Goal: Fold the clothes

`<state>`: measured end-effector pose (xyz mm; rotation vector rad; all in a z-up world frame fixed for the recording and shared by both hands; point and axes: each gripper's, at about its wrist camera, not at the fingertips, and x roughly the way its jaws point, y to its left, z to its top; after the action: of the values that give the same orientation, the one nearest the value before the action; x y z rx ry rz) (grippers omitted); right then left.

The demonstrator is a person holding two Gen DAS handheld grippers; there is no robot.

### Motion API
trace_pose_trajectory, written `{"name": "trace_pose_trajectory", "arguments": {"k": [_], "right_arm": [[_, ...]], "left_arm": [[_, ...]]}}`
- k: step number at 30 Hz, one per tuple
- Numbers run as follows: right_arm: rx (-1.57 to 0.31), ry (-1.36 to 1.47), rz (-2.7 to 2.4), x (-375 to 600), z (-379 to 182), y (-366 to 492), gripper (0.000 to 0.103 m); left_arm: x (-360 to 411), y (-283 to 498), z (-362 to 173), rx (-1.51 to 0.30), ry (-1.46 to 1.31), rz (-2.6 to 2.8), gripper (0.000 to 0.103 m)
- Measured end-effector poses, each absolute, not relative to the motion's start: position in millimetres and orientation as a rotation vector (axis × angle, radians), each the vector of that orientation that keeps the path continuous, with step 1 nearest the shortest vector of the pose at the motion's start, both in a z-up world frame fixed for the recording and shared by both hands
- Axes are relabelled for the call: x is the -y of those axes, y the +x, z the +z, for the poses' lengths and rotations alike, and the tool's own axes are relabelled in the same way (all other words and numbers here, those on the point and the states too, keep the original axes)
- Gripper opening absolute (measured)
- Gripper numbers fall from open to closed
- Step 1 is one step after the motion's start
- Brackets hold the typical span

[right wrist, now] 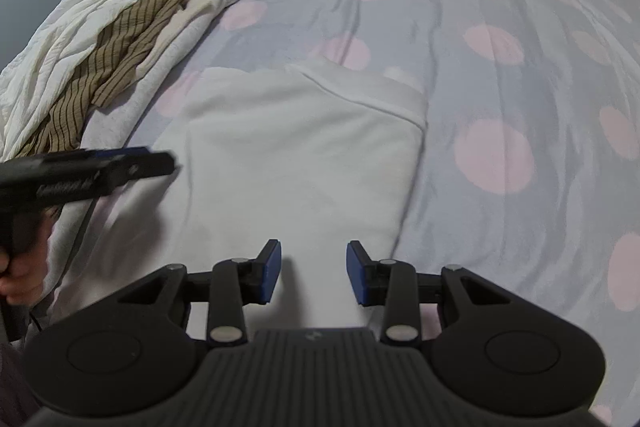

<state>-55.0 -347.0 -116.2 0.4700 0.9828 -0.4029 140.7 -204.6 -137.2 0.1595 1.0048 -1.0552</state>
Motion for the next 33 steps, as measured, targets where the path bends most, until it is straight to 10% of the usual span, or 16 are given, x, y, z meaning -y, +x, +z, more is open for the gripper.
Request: {"name": "trace_pose_trajectory", "arguments": {"k": [4,19,22,24,33], "right_arm": [[-0.962,0.473,-0.414,352,-109,-49,0.039],[-0.848,0.712,-0.346,367,-68,-51,0.055],[-0.894,0.704,-0.386,370,-86,-52,0.039],[-0.913,0.734,-0.403,374,-96,-54,0.01],[-0.996,0.754,-0.463,383,-114,-66,0.008]], "left_arm": [[208,133,-130,-0.945,0.169,-1.084,0.004],[227,24,-111,-0.78,0.351,-1.387,0.004],[227,20,-114,-0.788,0.363,-1.401,0.004],[227,19,-114,-0.785,0.374,-1.412,0.004],[221,80,-95,-0.784,0.256,-1.297,0.022]]}}
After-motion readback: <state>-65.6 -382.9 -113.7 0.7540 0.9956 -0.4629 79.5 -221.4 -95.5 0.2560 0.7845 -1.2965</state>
